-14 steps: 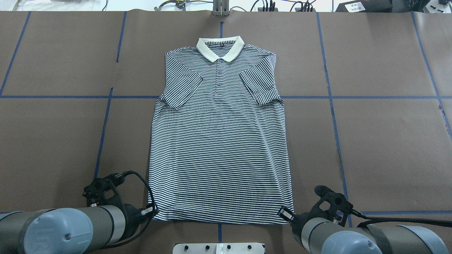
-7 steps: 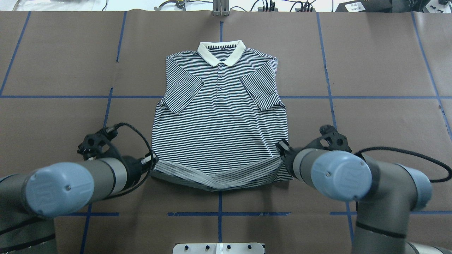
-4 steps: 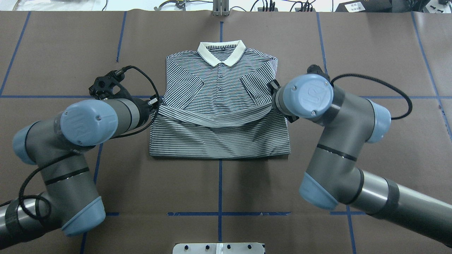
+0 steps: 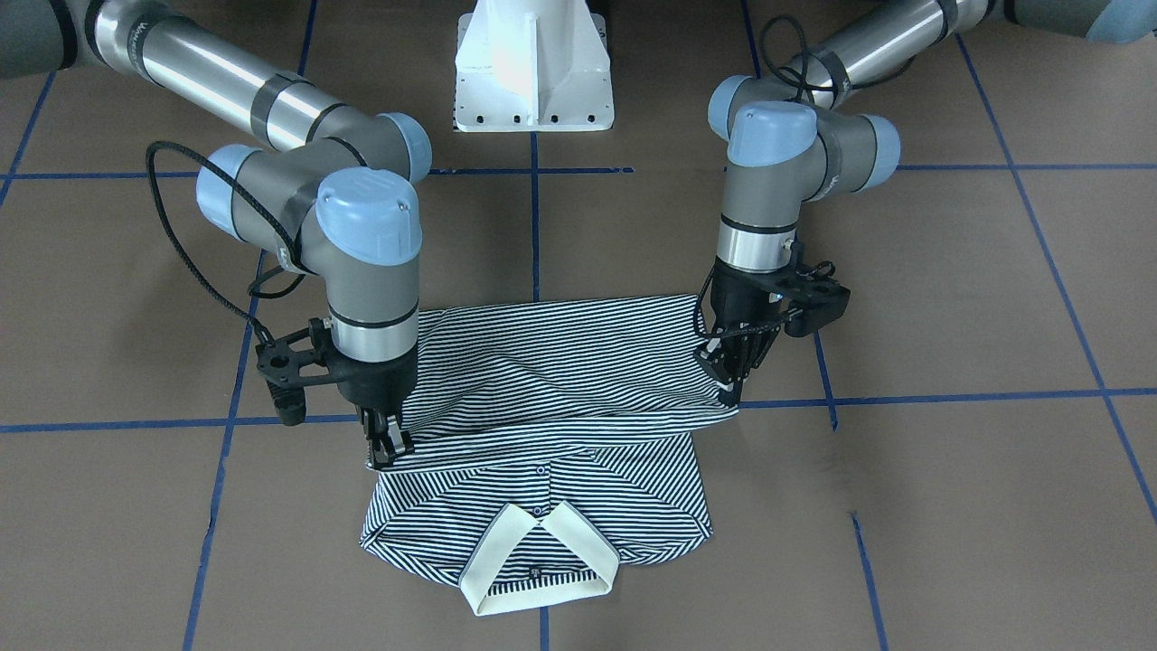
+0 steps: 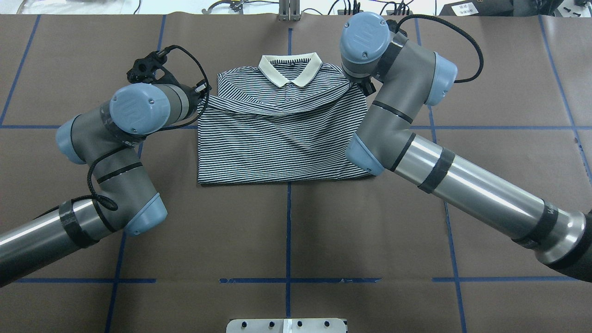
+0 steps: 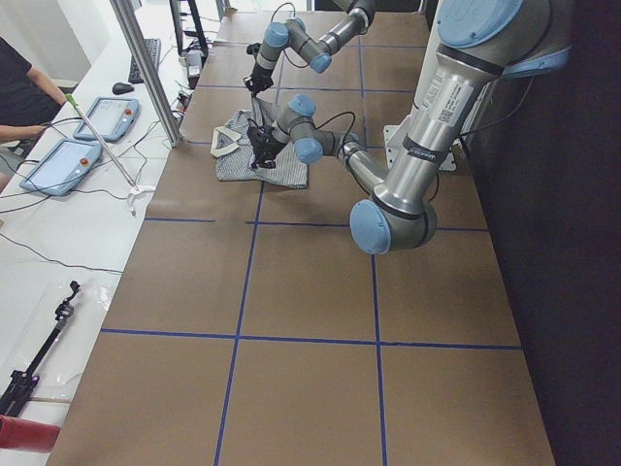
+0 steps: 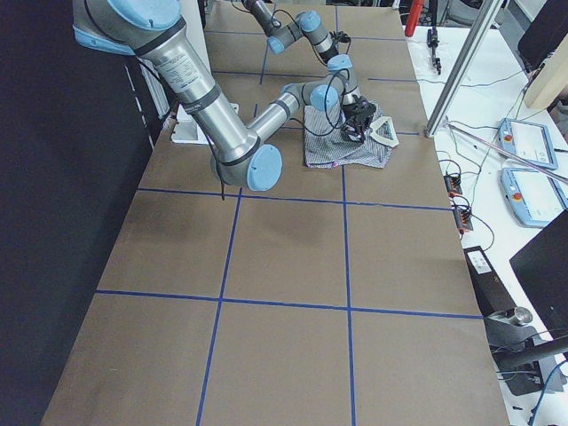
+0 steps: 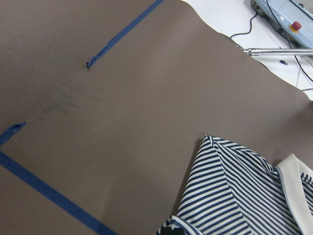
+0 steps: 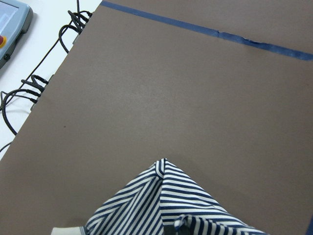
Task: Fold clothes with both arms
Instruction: 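Lay the folded hem down near the collar and open both grippers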
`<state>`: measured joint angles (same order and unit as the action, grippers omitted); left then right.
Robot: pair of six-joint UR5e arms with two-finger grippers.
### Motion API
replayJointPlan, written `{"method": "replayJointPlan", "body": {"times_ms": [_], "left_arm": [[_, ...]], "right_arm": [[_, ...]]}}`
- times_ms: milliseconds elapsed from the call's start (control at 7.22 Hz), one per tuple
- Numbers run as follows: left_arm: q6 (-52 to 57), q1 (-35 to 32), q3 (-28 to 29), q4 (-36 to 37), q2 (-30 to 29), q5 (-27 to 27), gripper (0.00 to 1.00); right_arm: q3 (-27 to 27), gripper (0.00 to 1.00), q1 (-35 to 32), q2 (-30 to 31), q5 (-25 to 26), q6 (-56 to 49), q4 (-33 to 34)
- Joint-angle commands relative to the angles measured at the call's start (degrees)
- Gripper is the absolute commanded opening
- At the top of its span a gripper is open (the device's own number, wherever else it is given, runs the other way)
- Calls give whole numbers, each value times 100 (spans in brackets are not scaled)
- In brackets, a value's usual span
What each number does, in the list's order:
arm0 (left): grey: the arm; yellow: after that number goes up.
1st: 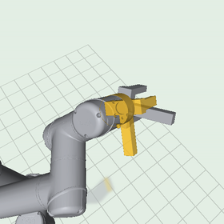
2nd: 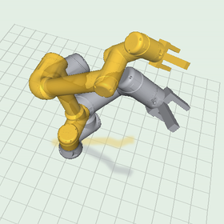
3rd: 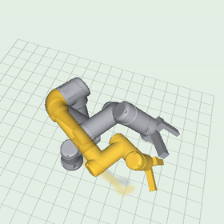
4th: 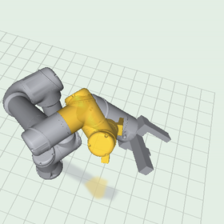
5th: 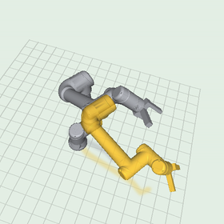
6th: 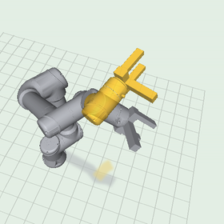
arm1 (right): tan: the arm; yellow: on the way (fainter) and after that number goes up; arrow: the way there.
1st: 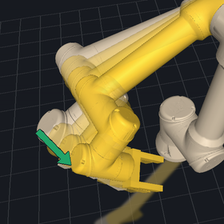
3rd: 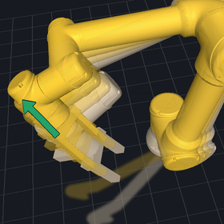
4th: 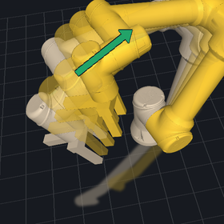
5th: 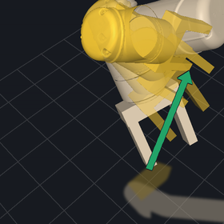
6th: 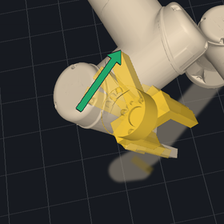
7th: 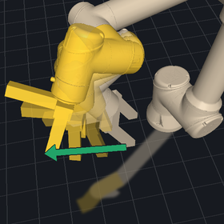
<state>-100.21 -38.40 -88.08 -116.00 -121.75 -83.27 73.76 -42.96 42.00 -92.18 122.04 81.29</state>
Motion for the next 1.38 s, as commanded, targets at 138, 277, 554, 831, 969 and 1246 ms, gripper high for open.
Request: {"method": "replayJointPlan", "body": {"times_ms": [138, 277, 554, 831, 969, 1246], "left_arm": [[115, -386, 1017, -747, -391, 3, 0], [116, -396, 1308, -1071, -437, -5, 0], [116, -397, 1669, -1364, -481, -6, 0], [116, -397, 1785, -1373, -551, -6, 0], [107, -397, 1794, -1364, -647, -14, 0], [116, -388, 1838, -1373, -648, -23, 4]], "right_arm": [[-1039, 0, -151, -333, -45, -40, -544], [-1135, 0, -151, -333, -167, -57, -553], [-1503, 0, -151, -333, -195, -75, -999], [-1618, 0, -169, -333, -195, -163, -1010], [-1637, 0, -169, -333, -195, -171, -1010], [-1654, 0, -204, -446, -204, -215, -1010]]}}
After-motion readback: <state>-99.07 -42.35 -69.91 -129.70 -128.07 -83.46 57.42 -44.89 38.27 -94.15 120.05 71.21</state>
